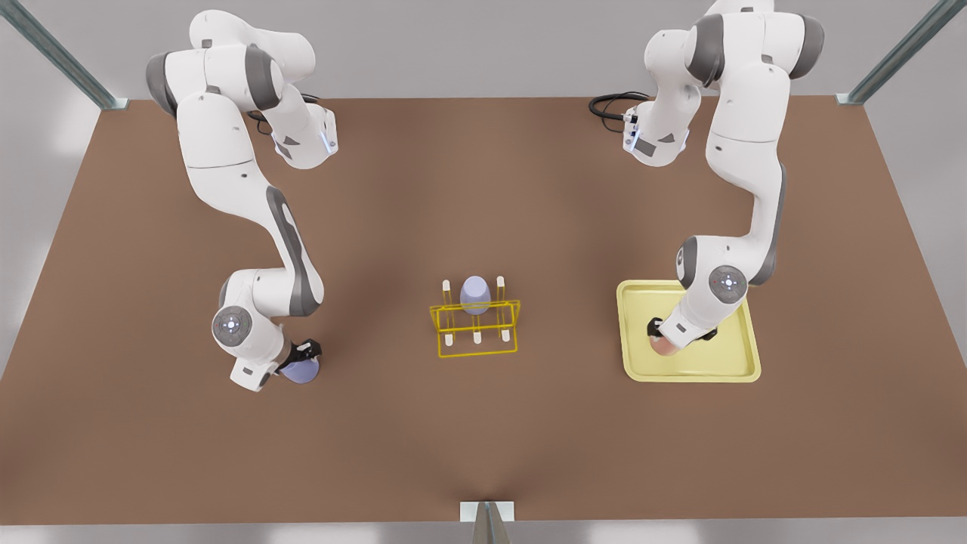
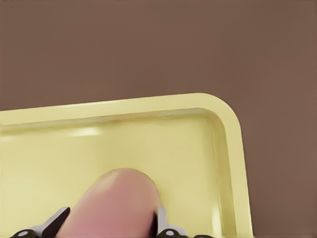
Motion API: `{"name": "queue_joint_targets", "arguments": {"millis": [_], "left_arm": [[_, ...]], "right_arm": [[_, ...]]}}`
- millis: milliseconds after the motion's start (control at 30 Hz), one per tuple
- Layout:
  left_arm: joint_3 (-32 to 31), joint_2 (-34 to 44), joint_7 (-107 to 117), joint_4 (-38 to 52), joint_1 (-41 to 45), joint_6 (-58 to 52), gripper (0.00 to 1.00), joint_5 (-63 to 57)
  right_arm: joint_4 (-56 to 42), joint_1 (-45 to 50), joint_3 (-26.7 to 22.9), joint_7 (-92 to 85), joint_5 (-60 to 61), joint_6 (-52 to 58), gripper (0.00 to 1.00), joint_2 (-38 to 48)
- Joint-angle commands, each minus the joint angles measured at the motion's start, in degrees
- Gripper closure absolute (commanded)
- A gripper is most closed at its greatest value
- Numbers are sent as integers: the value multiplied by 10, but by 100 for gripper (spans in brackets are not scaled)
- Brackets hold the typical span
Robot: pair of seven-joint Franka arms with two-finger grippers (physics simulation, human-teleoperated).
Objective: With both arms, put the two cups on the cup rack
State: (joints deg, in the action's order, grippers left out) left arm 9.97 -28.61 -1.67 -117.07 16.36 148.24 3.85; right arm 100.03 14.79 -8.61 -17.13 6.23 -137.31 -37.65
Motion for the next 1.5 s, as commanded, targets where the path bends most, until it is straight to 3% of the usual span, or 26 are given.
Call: {"name": "queue_joint_targets", "arguments": {"millis": [0,233,300,333,400,433,533,633,700,833,967,1200,1367,1400,1433,1467], "left_arm": [[0,2,-11,1,0,-2,17,1],[-1,16,-11,1,0,-10,20,2],[-5,59,0,2,8,-84,20,8],[-6,67,17,3,13,-96,20,8],[-14,68,43,5,16,-100,20,8],[-15,65,83,20,35,-114,20,8],[-69,12,246,209,54,-309,20,7],[-94,-43,342,349,66,-388,20,7],[-96,-54,390,392,82,-391,20,7],[-168,-66,485,425,83,-391,20,11],[-172,-106,509,498,91,-375,20,40],[-172,-126,548,495,126,-358,20,42],[-172,-150,546,495,127,-325,19,42],[-172,-154,545,495,127,-321,16,41],[-172,-157,544,495,127,-321,0,40],[-172,-157,544,495,126,-321,0,40]], "right_arm": [[3,0,0,-8,2,-2,0,2],[8,1,0,-8,1,0,0,3],[7,2,0,-8,1,0,0,4],[6,2,0,-9,1,0,4,4],[5,2,0,-10,1,0,24,3],[3,2,0,-10,1,0,24,3],[-3,2,0,-10,0,0,24,7],[-14,0,16,-10,10,5,24,22],[-33,0,39,-10,12,6,23,30],[-69,4,109,-11,10,3,22,28],[-98,7,175,-10,11,0,22,41],[-95,9,233,-4,12,6,22,81],[-109,46,233,-4,12,-2,22,59],[-108,50,233,-9,12,-1,22,58],[-107,55,234,-10,12,1,22,55],[-107,57,237,-10,12,1,22,51]]}}
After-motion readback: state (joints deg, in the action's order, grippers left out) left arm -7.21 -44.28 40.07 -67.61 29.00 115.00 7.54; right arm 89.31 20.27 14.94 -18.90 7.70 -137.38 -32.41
